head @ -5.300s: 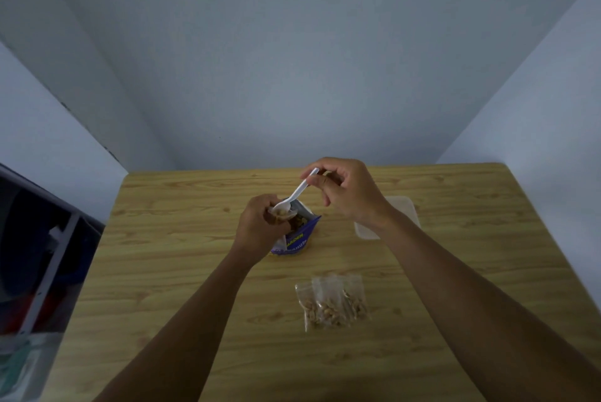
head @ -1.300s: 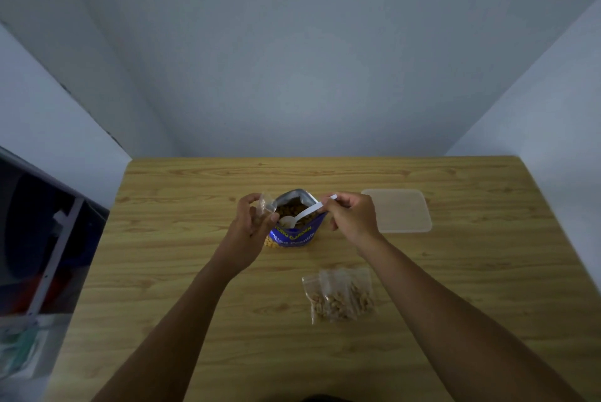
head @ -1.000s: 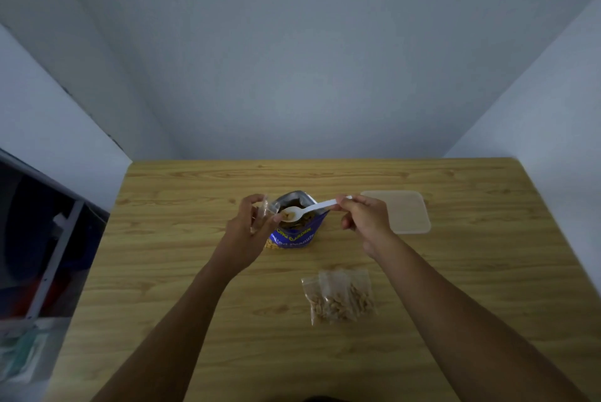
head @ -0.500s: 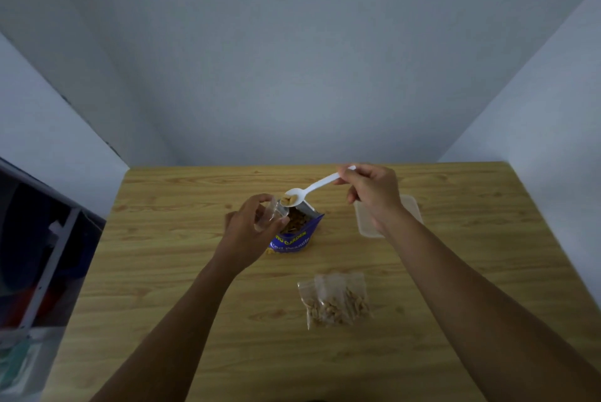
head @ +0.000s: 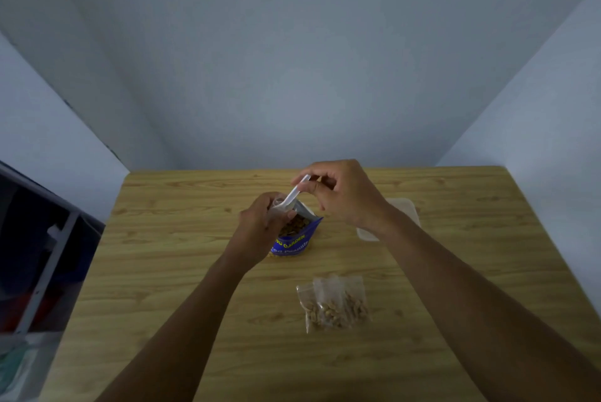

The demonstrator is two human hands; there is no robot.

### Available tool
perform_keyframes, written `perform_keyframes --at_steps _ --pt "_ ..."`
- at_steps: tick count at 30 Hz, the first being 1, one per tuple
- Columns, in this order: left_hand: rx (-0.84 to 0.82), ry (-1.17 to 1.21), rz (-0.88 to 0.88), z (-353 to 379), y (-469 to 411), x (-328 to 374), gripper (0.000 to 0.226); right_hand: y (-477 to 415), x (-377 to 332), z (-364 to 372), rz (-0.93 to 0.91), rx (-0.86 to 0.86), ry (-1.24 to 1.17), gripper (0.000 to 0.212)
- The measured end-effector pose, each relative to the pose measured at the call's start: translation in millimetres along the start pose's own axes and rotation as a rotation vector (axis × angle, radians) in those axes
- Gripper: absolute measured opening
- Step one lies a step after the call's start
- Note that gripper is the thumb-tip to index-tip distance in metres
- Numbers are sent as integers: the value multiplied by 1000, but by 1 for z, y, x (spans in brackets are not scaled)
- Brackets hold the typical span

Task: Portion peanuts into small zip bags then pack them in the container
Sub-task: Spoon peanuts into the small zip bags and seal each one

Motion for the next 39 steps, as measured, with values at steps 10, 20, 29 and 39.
perform_keyframes --at_steps 10,20,29,39 --pt "115 134 -137 -19 3 -33 40 -3 43 -53 187 417 -203 9" --pt "119 131 -96 -15 46 -20 54 77 128 -5 518 476 91 38" --pt "28 338 -417 43 102 -55 12 174 146 74 653 123 -311 38" --pt "-20 5 -497 55 133 -114 3 201 194 84 737 95 -30 12"
Point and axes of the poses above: each hand's wrist, its own y-axis away from the middle knuckle, its own z-axis out of the palm, x = y × z, the point moved 10 cm from there along -y, towards the middle knuckle, and after that the axes turned 12 degrees about x, right-handed, at the moved point
